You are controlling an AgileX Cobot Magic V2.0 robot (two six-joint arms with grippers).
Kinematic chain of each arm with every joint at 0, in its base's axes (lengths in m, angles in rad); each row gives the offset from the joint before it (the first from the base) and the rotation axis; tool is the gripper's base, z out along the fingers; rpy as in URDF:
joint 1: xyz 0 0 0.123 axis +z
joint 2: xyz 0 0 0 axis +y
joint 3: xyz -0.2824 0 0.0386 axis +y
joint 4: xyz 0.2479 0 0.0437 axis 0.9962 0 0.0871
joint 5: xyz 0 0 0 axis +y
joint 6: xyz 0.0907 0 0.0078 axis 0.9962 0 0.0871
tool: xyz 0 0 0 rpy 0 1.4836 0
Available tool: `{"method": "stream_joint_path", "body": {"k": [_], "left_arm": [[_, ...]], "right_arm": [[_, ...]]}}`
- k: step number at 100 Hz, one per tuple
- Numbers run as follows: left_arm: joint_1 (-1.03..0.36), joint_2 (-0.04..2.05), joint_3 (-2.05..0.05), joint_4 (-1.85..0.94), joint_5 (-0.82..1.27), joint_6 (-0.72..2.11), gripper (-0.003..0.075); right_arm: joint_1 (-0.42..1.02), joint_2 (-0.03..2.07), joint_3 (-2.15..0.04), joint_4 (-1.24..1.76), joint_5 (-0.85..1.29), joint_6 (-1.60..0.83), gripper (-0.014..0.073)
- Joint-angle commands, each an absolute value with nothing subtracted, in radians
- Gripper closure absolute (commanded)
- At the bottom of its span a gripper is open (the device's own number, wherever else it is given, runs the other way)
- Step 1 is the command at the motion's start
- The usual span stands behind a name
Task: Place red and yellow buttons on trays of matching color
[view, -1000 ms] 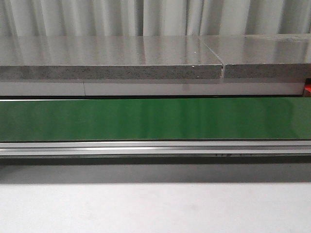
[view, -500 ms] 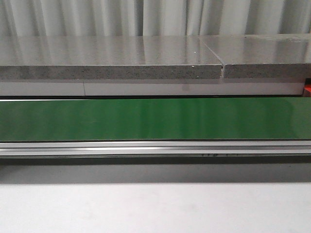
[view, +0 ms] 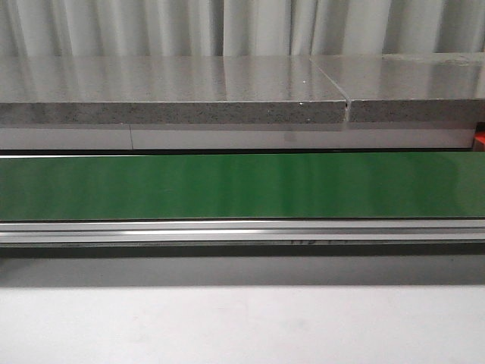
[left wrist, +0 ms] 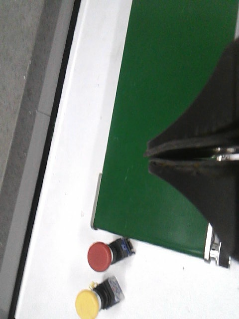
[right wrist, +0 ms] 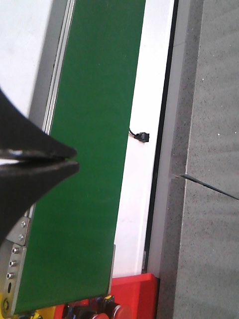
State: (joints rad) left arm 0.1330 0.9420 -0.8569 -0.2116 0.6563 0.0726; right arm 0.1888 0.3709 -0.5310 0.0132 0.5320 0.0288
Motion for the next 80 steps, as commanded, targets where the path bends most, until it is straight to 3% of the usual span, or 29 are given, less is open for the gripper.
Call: {"method": "stream_joint_path", "body": {"k": [1, 9, 21, 28, 80], "left_arm": [[0.183, 0.999, -0.928, -0.232, 0.624, 0.070, 0.0659], [0.209, 1.044, -0.943, -0.229, 0.624, 0.072, 0.0517], [0.240, 1.100, -0.946, -0.230, 0.590, 0.072, 0.0227], [0.263, 1.131, -0.952, -0.230, 0.581, 0.070, 0.0147], [0.489, 1.548, -1.277, -0.224, 0.863, -0.058, 0.0169]], "right_arm": [[0.191, 0.376, -0.558, 0.006, 0.462, 0.018, 0.0659], [0.191, 0.376, -0.558, 0.006, 0.462, 0.018, 0.0659], [0.191, 0.376, -0.558, 0.006, 0.462, 0.018, 0.0659], [0.191, 0.376, -0.558, 0.006, 0.462, 0.018, 0.0659], [0.191, 0.376, -0.558, 0.006, 0.462, 0.018, 0.0659]]}}
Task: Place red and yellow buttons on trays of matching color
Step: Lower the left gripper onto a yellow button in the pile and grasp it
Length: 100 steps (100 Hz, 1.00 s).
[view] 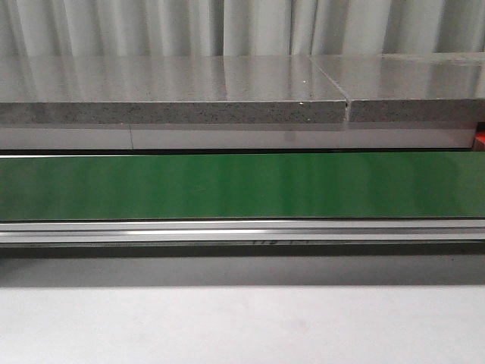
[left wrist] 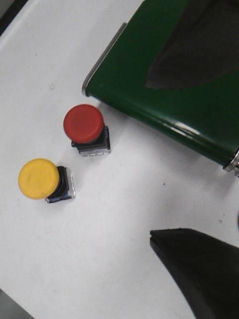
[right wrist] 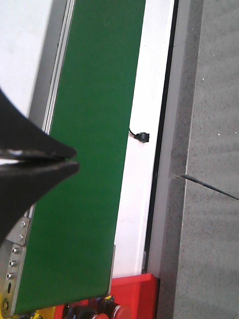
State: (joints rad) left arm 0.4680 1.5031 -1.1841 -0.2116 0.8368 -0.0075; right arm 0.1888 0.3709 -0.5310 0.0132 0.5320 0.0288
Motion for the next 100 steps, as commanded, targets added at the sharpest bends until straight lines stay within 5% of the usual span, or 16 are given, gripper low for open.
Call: {"method": "stream_joint_path", "body": {"k": [1, 56, 100], "left_arm": [[0.491, 1.555, -1.282, -0.224, 0.867, -0.061, 0.0169], [0.492, 1.965, -1.730, -0.204, 1.068, -0.228, 0.0169], [0.484, 2.094, -1.812, -0.213, 1.092, -0.249, 0.0178]], "right_arm": [[0.191, 0.376, -0.558, 0.006, 0.462, 0.018, 0.0659], [0.191, 0.376, -0.558, 0.006, 0.462, 0.018, 0.0659], [0.191, 0.376, -0.558, 0.006, 0.462, 0.018, 0.0659]]}}
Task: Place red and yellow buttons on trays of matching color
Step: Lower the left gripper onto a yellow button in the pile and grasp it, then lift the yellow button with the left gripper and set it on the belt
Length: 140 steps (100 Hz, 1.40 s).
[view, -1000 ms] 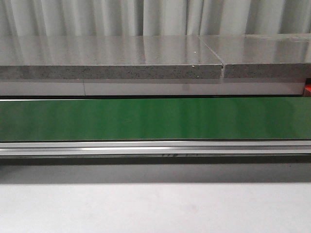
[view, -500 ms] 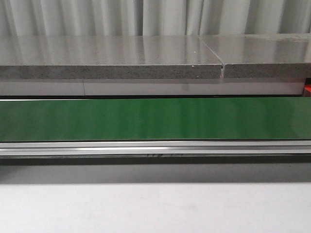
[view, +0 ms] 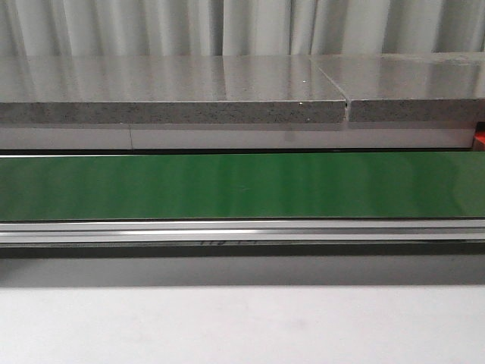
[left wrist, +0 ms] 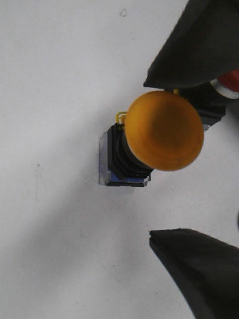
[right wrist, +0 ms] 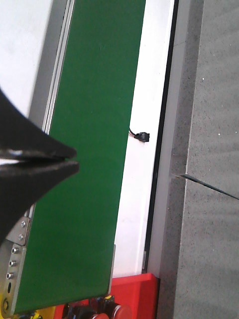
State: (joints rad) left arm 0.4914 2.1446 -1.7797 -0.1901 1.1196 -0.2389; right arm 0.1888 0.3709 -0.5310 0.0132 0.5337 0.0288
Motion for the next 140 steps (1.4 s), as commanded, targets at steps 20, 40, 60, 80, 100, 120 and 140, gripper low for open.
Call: {"method": "stream_joint_path", "body": {"k": [20, 40, 60, 80, 100, 120, 140], "left_arm": [[0.484, 2.095, -1.812, -0.213, 1.078, -0.253, 0.0282], [0.484, 2.095, -1.812, -0.213, 1.071, -0.253, 0.0477], [0.484, 2.091, -1.812, -0.213, 1.074, -0.235, 0.0512], [0.484, 2.027, -1.812, -0.137, 1.125, -0.205, 0.0512], [0.472, 1.925, -1.780, -0.081, 1.164, -0.157, 0.0512], [0.428, 1.763, -1.620, -0.081, 1.105, -0.079, 0.0512], [0.370, 1.610, -1.477, -0.103, 1.059, -0.023, 0.0512]], "right_arm": [[0.191, 0.376, -0.558, 0.006, 0.462, 0.018, 0.0659], [0.191, 0.376, -0.558, 0.006, 0.462, 0.018, 0.0659], [0.191, 0.376, -0.558, 0.006, 0.462, 0.018, 0.0659], [0.191, 0.376, -0.558, 0.006, 0.462, 0.018, 0.0659], [0.191, 0.376, -0.558, 0.006, 0.462, 0.018, 0.0659], [0.191, 0.376, -0.558, 0.006, 0.462, 0.018, 0.0659], [0.191, 0.376, -0.558, 0.006, 0.462, 0.018, 0.0659]]}}
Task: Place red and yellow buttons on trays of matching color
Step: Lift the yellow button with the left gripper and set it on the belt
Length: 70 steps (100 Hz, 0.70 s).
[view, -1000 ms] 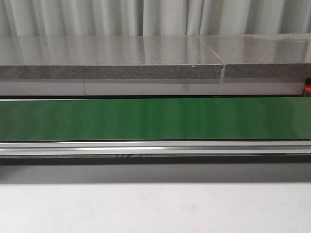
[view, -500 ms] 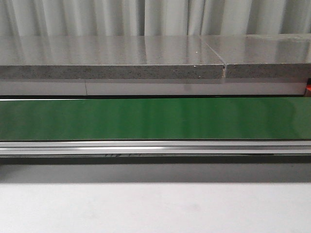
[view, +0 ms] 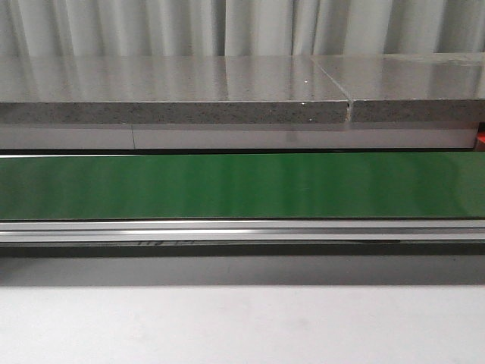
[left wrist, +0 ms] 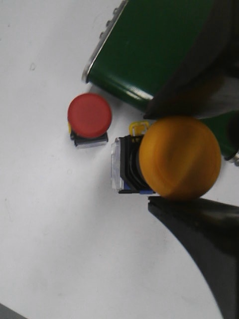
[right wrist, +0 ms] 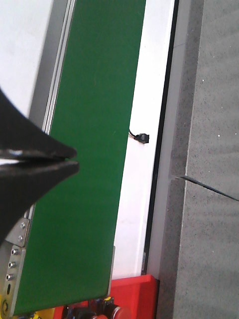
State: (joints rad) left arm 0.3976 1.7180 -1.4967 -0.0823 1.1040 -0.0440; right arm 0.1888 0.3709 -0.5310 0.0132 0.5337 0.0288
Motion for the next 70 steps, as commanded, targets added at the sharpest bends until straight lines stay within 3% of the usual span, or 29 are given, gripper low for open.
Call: {"method": "stream_joint_path", "body": {"k": [1, 46, 70], "left_arm": [[0.367, 1.602, -1.472, -0.103, 1.061, -0.017, 0.0512], [0.142, 1.612, -1.450, -0.100, 1.139, -0.010, 0.0512], [0.118, 1.649, -1.450, -0.096, 1.183, -0.010, 0.0512]], "right_arm": [[0.191, 0.376, -0.558, 0.006, 0.462, 0.018, 0.0659], [0.191, 0.376, -0.558, 0.006, 0.462, 0.018, 0.0659], [0.191, 0.376, -0.558, 0.006, 0.460, 0.018, 0.0659]]}}
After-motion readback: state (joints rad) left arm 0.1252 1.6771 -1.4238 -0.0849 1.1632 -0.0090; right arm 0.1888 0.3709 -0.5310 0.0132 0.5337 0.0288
